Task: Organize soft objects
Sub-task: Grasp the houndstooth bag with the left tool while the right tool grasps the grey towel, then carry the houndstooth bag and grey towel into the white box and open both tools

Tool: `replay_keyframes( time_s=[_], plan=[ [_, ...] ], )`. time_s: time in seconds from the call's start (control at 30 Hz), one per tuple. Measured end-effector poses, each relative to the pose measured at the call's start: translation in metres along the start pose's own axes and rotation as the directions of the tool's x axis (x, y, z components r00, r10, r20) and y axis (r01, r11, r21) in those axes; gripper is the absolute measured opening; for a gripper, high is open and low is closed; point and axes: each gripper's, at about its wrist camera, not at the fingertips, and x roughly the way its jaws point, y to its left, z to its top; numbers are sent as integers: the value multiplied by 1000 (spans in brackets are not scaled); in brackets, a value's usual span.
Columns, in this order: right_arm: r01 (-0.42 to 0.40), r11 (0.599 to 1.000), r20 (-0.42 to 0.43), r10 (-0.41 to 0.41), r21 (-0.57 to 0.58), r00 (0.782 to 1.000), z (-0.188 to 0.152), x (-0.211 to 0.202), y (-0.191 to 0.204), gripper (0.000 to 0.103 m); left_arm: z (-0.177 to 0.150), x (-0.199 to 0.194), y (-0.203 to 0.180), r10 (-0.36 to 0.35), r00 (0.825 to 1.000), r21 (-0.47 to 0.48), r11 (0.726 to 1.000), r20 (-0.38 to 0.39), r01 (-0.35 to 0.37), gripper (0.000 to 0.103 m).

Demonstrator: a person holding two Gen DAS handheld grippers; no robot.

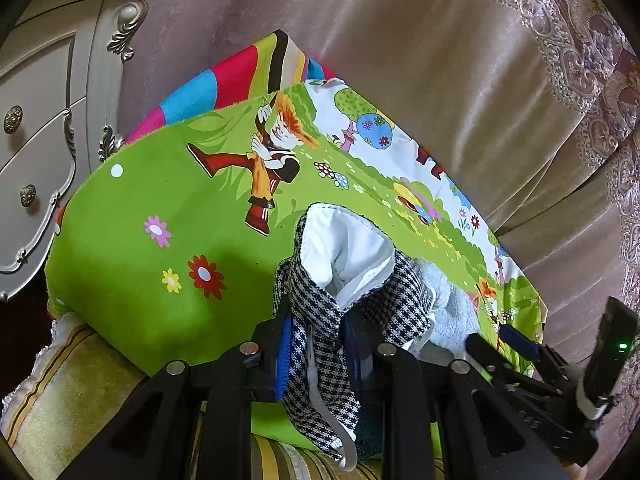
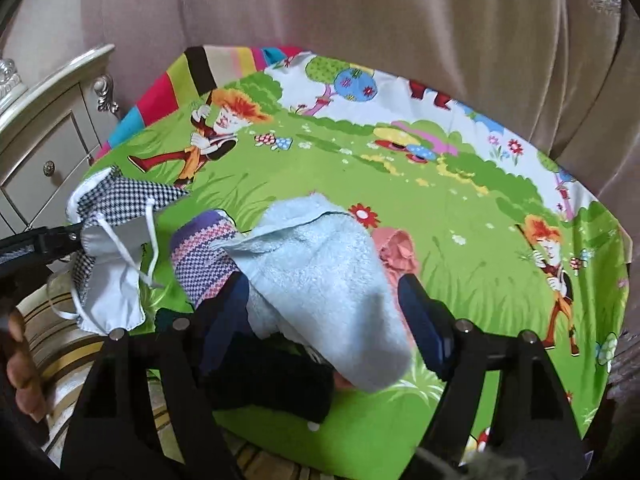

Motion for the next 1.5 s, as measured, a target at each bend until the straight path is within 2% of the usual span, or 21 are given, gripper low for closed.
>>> replay_keyframes(
  time_s=[0.13,0.17,0.2,0.27,0.37,0.43,0.6,0.83,1.2,1.5],
  plan=[
    [29,998,-33,-31,-59,999,0,20,11,78,1,3,-1,0,1000,1,1000,-7,0,24],
    [38,997,-45,-41,-65,998,0,25,12,66,1,3,-1,0,1000,4,1000,-7,0,24],
    [39,996,-65,-44,-76,997,-2,33,15,46,1,4,-1,1,1000,5,1000,-7,-1,24],
    [38,994,-87,-47,-100,995,-6,41,19,24,1,4,0,1,1000,1,1000,-7,-1,24],
    [37,994,-47,-42,-105,998,-6,29,21,15,1,3,0,2,1000,1,1000,-4,-2,24],
    [35,994,-3,-36,-100,999,-4,15,21,13,0,3,-1,1,1000,6,1000,0,-1,24],
    [-29,999,53,30,-23,998,-1,-16,9,12,0,-3,-3,3,1000,13,1000,19,-3,24],
    [-44,998,136,36,49,990,-6,-67,-8,12,-3,-15,-13,-8,999,37,999,47,6,24],
    [-49,986,222,12,160,975,-31,-131,-51,12,-13,-37,-42,-30,995,91,996,90,22,24],
    [-14,981,285,-42,192,958,-44,-176,-69,12,-26,-47,-71,-79,995,147,987,67,68,24]
  ],
)
